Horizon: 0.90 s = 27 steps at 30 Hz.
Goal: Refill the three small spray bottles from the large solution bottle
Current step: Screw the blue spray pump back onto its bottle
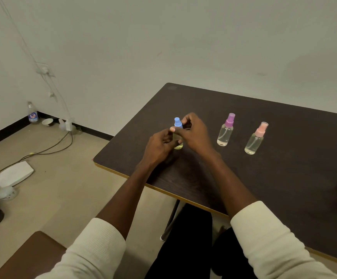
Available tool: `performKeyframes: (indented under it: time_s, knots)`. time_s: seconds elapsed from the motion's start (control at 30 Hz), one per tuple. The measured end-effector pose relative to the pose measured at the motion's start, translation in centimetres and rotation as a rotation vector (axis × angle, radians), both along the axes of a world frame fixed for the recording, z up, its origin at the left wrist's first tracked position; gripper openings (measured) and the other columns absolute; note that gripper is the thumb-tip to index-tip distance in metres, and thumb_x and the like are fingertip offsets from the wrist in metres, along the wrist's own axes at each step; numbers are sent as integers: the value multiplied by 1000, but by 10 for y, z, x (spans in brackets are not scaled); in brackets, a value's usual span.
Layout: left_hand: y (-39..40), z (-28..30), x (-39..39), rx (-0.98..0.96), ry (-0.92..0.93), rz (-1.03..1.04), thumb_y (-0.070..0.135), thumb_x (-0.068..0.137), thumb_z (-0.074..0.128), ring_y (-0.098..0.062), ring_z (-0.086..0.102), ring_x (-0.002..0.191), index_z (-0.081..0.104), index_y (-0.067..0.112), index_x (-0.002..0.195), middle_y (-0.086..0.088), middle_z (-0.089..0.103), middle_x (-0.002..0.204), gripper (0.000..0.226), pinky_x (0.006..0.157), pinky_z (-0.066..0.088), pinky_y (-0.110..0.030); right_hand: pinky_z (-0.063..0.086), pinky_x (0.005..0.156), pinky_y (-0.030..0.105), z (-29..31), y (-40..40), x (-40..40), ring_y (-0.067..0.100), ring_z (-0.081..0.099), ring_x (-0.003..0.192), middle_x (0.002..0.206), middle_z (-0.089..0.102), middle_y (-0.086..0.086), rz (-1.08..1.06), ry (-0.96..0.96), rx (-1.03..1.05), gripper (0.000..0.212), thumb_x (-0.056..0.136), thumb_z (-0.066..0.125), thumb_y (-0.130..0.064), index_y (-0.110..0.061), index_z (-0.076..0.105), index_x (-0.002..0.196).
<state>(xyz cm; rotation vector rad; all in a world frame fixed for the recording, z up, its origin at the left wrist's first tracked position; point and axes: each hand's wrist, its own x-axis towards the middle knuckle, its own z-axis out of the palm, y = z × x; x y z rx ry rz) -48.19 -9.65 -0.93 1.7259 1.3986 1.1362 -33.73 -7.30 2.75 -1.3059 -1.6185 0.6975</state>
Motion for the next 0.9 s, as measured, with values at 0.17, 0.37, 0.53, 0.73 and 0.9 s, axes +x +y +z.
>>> performKeyframes:
  time_s: [0.17, 0.37, 0.53, 0.73, 0.9]
  knots:
    - [5, 2, 32, 6, -43, -64, 28, 89, 77, 11, 68, 90, 70, 22, 119, 13, 75, 100, 31, 82, 54, -13, 56, 83, 27, -1, -9, 37, 5, 62, 105, 120, 62, -7, 59, 101, -67, 52, 84, 74, -35, -22, 54, 130]
    - [10, -2, 43, -5, -49, -84, 30, 88, 77, 0, 71, 100, 68, 20, 127, 8, 77, 108, 41, 93, 57, -27, 57, 86, 31, -6, -9, 53, 3, 69, 91, 98, 72, -7, 2, 112, -13, 18, 89, 69, -16, -16, 68, 107]
    - [9, -1, 41, 14, -4, -80, 32, 89, 75, -2, 71, 101, 68, 20, 128, 7, 77, 109, 41, 95, 58, -37, 59, 70, 25, -10, -9, 48, 10, 69, 94, 116, 65, -1, 66, 205, -83, 43, 86, 74, -26, -17, 55, 123]
    - [9, 0, 42, 11, 1, -70, 30, 89, 76, 3, 70, 98, 68, 20, 127, 10, 76, 106, 40, 94, 58, -30, 59, 74, 36, -15, -7, 47, 16, 69, 94, 105, 68, 0, -7, 158, -36, 26, 84, 76, -27, -21, 63, 105]
    - [7, 1, 41, 9, -3, -75, 40, 87, 75, -3, 71, 102, 68, 21, 128, 8, 76, 111, 46, 96, 58, -38, 57, 82, 22, -12, -10, 47, -3, 64, 95, 119, 59, -11, 53, 180, -81, 45, 90, 68, -36, -30, 52, 131]
